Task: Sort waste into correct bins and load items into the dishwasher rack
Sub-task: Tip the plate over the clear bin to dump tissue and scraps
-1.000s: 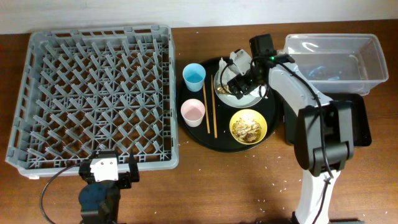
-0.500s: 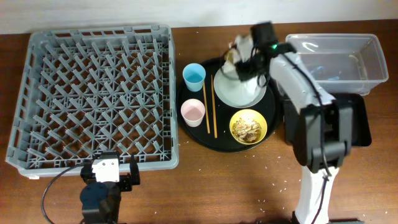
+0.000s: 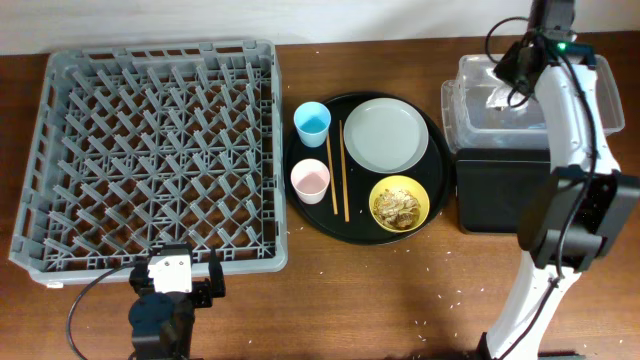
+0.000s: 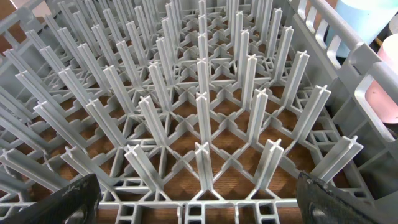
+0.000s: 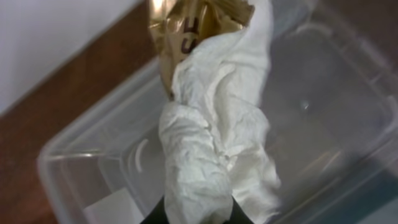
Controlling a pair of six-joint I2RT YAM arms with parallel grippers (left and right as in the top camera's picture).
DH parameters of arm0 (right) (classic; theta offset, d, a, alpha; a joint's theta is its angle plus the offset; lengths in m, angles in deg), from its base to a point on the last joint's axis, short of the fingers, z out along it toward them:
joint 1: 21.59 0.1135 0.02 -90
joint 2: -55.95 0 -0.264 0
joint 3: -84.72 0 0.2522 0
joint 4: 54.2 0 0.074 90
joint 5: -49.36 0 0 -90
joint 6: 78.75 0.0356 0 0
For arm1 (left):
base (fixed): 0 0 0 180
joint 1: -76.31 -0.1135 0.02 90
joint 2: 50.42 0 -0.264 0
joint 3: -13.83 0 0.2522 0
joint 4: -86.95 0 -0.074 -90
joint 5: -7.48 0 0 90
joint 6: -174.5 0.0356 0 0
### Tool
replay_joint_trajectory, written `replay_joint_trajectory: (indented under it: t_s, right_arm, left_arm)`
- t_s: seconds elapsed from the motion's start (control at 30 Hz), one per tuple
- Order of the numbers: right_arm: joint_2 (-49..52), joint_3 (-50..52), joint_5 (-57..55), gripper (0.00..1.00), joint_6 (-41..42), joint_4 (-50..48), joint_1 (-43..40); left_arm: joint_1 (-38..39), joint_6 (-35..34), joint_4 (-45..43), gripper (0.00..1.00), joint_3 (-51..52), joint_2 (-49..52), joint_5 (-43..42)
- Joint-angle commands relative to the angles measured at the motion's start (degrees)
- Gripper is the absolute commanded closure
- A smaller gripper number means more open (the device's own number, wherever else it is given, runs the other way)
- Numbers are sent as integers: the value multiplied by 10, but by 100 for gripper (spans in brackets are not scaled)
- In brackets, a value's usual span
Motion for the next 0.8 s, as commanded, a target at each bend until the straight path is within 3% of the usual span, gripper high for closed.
replay_joint_trajectory:
  t_s: [0.0,0.07,0.17,0.37,0.47,0.57,0.77]
  right_arm:
    - [-3,-8,51,20,-39,-11,0]
    - [-24,-30,110,2,-112,-5,1]
    - [-69,-67,141,1,-137,49,1]
    - [-122,-70,417,0,-157,209,31]
    - [-121,-67,354,14,-185,269,119]
    - [-103,-63,174,13,-156,299,249]
    - [-48,-63,138,14,-103,301,347]
  left_arm:
    - [-3,9,-1,1,-7,0,-3]
    - [-3,9,-1,1,-7,0,-3]
    - [-3,9,-1,1,-7,0,-3]
    - [-3,9,-1,1,-7,0,-3]
    - [-3,9,-1,0,-7,0,-3]
    - [-3,9,-1,1,-7,0,-3]
    - [-3,9,-1,1,-7,0,-3]
